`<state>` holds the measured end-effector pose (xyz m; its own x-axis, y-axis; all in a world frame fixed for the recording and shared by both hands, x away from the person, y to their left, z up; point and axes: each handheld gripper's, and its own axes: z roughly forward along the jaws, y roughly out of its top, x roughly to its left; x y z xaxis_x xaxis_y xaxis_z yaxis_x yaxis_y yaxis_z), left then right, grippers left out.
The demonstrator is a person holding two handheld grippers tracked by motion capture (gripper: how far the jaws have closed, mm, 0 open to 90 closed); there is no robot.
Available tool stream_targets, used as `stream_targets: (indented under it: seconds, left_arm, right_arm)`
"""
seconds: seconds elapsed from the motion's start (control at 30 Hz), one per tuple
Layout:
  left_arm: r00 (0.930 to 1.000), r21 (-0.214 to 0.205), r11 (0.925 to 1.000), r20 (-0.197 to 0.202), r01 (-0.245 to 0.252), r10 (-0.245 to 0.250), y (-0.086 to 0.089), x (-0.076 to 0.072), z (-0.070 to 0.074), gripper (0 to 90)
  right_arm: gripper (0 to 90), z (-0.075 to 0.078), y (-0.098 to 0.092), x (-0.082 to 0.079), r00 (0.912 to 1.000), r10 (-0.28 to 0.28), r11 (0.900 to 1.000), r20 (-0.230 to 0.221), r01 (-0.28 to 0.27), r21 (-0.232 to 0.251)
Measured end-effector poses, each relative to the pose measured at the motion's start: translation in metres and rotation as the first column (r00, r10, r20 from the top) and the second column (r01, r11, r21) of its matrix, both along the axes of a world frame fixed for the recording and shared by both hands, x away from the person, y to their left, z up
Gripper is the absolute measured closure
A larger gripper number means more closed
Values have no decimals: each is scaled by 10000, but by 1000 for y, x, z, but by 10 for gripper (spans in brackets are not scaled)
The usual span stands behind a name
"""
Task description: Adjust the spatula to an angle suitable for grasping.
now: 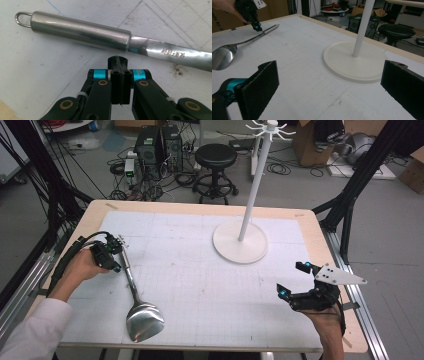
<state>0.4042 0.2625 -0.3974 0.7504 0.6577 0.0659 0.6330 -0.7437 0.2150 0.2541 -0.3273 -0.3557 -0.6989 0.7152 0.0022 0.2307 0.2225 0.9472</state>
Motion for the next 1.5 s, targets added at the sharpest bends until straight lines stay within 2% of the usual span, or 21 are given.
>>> stream_targets:
  seconds: [0.1,0.13,0.33,0.57,0.67,0.73,1.07,1.2,1.3,1.4,1.5]
  left_arm:
    - [9999,58,9999,44,-95,95,-1,1,-1,899]
    - [9994,-69,9994,60,-328,328,-2,2,-3,898]
    - [9997,153,9996,-20,-225,226,-2,6,-4,898]
    - [9993,59,9993,93,-365,364,-4,5,-5,899]
    - [9996,80,9995,-31,-290,291,-5,5,-4,898]
    - [9991,-62,9991,53,-413,414,-7,6,-5,898]
    - [10000,106,9999,62,22,-23,-23,9,-2,899]
    - [10000,252,9997,43,78,-79,-28,11,-1,898]
    - [9999,178,9998,100,-51,49,-29,10,-3,899]
    - [9999,303,9995,68,76,-78,-33,10,-5,898]
    - [9998,233,9996,101,173,-175,-39,11,-6,898]
  right_arm:
    - [5,0,1,0,10000,11,10000,-13,-11,-4]
    - [6,1,1,0,10000,12,10000,-5,-12,-19]
    - [6,1,2,0,10000,51,10000,21,-51,5]
    - [6,1,3,0,10000,72,10000,-20,-72,36]
    - [6,1,3,1,10000,79,10000,12,-79,43]
    - [6,1,4,1,9999,100,9999,15,-100,60]
    - [5,1,3,1,10000,71,9999,36,-71,78]
    - [6,1,2,0,9999,82,9999,62,-82,85]
    - [6,2,2,0,9999,91,9999,59,-92,107]
    - [6,3,3,0,9999,99,9999,63,-100,137]
    - [6,3,2,0,9999,98,9999,93,-99,112]
